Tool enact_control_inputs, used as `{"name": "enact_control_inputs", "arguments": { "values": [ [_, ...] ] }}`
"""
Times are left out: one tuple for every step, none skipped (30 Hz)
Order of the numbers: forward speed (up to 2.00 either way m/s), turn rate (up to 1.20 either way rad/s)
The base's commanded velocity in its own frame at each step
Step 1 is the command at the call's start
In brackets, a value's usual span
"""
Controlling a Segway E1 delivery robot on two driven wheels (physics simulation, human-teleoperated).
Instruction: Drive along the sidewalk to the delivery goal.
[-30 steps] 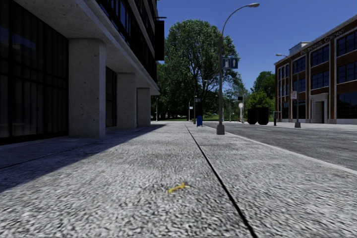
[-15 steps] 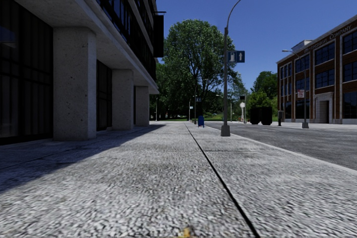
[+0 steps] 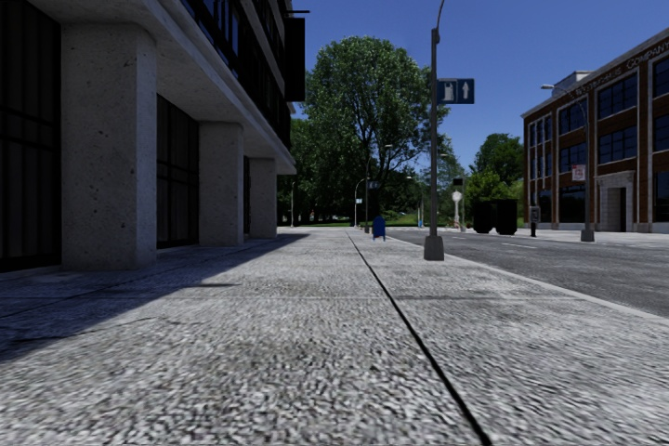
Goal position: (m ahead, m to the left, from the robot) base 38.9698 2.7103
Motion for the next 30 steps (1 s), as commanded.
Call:
{"name": "enact_control_inputs", "arguments": {
  "values": [
    [1.98, 0.00],
    [1.98, 0.00],
    [1.98, 0.00],
    [1.98, 0.00],
    [1.98, 0.00],
    [1.98, 0.00],
    [1.98, 0.00],
    [1.98, 0.00],
    [1.98, 0.00],
    [1.98, 0.00],
    [1.98, 0.00],
    [1.98, 0.00],
    [1.99, 0.00],
    [1.99, 0.00],
    [1.99, 0.00],
    [1.99, 0.00],
    [1.99, 0.00],
    [1.99, 0.00],
    [1.99, 0.00],
    [1.99, 0.00],
    [1.99, 0.00],
    [1.99, 0.00],
    [1.99, 0.00],
    [1.99, 0.00],
    [1.99, 0.00],
    [1.99, 0.00],
    [1.99, 0.00],
    [1.99, 0.00],
    [1.99, 0.00],
    [1.99, 0.00]
  ]
}}
